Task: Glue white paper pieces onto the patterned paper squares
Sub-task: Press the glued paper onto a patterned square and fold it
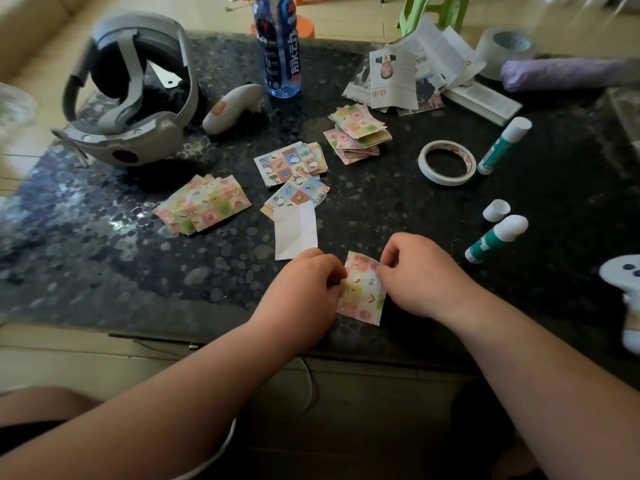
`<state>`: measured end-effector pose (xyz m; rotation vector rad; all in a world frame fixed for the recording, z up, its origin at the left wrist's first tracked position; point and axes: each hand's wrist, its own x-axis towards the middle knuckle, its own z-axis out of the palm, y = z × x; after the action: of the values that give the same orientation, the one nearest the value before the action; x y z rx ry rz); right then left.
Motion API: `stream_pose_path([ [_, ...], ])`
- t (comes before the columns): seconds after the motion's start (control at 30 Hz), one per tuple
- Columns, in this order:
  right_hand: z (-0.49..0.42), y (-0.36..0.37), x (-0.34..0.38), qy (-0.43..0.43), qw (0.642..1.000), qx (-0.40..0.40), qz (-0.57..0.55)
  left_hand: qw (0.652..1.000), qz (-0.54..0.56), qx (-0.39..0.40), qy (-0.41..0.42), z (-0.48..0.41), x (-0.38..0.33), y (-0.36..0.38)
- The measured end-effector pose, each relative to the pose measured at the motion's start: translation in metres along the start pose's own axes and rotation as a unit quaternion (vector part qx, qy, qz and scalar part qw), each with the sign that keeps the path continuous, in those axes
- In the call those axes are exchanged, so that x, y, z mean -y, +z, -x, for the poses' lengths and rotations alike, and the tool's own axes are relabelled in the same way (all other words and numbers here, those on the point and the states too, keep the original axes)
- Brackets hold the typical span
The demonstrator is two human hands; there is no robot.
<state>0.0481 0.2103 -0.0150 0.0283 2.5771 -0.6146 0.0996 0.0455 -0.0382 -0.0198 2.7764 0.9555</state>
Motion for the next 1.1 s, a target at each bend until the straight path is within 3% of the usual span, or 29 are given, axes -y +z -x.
stream_pose_path([
  [0.2,0.016,-0.012,-0.002,-0.056,0.997,-0.010,-0.053,1.000,0.003,0.012,-0.023,0.000,-0.003,-0.006],
  [0.37,0.026,-0.023,-0.011,-0.104,0.988,-0.038,-0.109,0.996,0.021,0.070,-0.048,-0.002,-0.007,-0.011],
  [0.5,0.022,-0.023,-0.023,-0.095,0.971,-0.056,-0.212,0.992,0.076,0.086,-0.048,-0.005,-0.012,-0.014],
  [0.6,0.021,-0.023,-0.028,-0.072,0.934,-0.051,-0.346,0.986,0.135,0.086,-0.035,-0.006,-0.013,-0.013],
  [0.7,0.022,-0.027,-0.028,-0.046,0.896,-0.057,-0.437,0.966,0.228,0.111,-0.052,-0.006,-0.017,-0.014],
  [0.83,0.022,-0.027,-0.026,-0.033,0.886,-0.040,-0.460,0.926,0.341,0.146,-0.066,-0.005,-0.023,-0.017],
  [1.0,0.023,-0.027,-0.023,-0.022,0.896,0.008,-0.443,0.892,0.435,0.068,-0.099,-0.005,-0.030,-0.020],
  [1.1,0.025,-0.027,-0.018,-0.016,0.898,0.011,-0.439,0.880,0.457,0.060,-0.116,-0.007,-0.032,-0.024],
])
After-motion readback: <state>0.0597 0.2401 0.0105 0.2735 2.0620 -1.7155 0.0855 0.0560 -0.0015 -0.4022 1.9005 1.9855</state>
